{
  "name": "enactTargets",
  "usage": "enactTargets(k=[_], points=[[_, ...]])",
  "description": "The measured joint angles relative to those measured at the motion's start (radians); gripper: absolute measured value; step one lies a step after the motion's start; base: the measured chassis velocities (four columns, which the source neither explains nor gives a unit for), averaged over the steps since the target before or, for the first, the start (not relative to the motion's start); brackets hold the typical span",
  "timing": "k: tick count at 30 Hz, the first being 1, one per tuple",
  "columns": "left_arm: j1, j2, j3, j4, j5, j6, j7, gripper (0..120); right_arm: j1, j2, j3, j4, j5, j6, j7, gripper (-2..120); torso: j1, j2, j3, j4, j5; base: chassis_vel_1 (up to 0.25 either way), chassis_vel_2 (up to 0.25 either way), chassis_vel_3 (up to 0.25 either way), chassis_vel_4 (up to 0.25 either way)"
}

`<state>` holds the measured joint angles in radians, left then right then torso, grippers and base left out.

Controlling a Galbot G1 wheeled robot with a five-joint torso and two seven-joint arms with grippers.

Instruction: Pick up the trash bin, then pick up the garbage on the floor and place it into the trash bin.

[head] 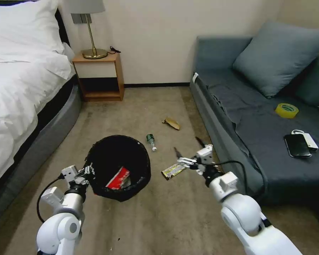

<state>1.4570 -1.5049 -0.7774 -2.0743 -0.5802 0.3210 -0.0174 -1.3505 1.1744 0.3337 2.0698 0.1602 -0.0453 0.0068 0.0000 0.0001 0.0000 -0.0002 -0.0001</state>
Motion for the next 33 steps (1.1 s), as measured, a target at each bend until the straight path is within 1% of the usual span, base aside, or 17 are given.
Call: enactTargets(k=[1, 3, 7, 13, 25, 33], points=[[0.000, 0.000, -0.004, -0.002, -0.001, 0.000, 0.000, 5, -0.009, 0.013, 0.010, 0.001, -0.007, 0.003, -0.002, 100, 0.000, 0.000, 0.000, 0.0001, 0.0000, 0.000, 0.000, 0.000, 0.000], [0.001, 0.001, -0.016, -0.003, -0.009, 0.003, 0.000, 5, -0.046, 0.066, 0.040, 0.005, -0.034, 0.021, -0.016, 100, 0.000, 0.000, 0.000, 0.0001, -0.0001, 0.000, 0.000, 0.000, 0.000], [0.000, 0.006, -0.026, 0.002, -0.016, 0.005, 0.000, 5, -0.063, 0.092, 0.047, 0.001, -0.043, 0.029, -0.022, 100, 0.000, 0.000, 0.000, 0.0002, 0.0000, 0.000, 0.000, 0.000, 0.000], [-0.009, 0.014, -0.035, 0.011, -0.029, 0.007, 0.000, 5, -0.059, 0.102, 0.046, -0.001, -0.041, 0.021, -0.028, 100, 0.000, 0.000, 0.000, 0.0001, 0.0000, 0.000, 0.000, 0.000, 0.000], [-0.018, 0.026, -0.049, 0.019, -0.052, 0.009, 0.000, 5, -0.048, 0.094, 0.042, -0.007, -0.025, 0.010, -0.032, 100, 0.000, 0.000, 0.000, 0.0002, 0.0000, 0.000, 0.000, 0.000, 0.000], [-0.018, 0.027, -0.054, 0.020, -0.056, 0.009, 0.000, 5, -0.050, 0.098, 0.035, -0.017, -0.031, 0.016, -0.039, 100, 0.000, 0.000, 0.000, 0.0002, 0.0001, -0.081, 0.093, 0.083, -0.084]])
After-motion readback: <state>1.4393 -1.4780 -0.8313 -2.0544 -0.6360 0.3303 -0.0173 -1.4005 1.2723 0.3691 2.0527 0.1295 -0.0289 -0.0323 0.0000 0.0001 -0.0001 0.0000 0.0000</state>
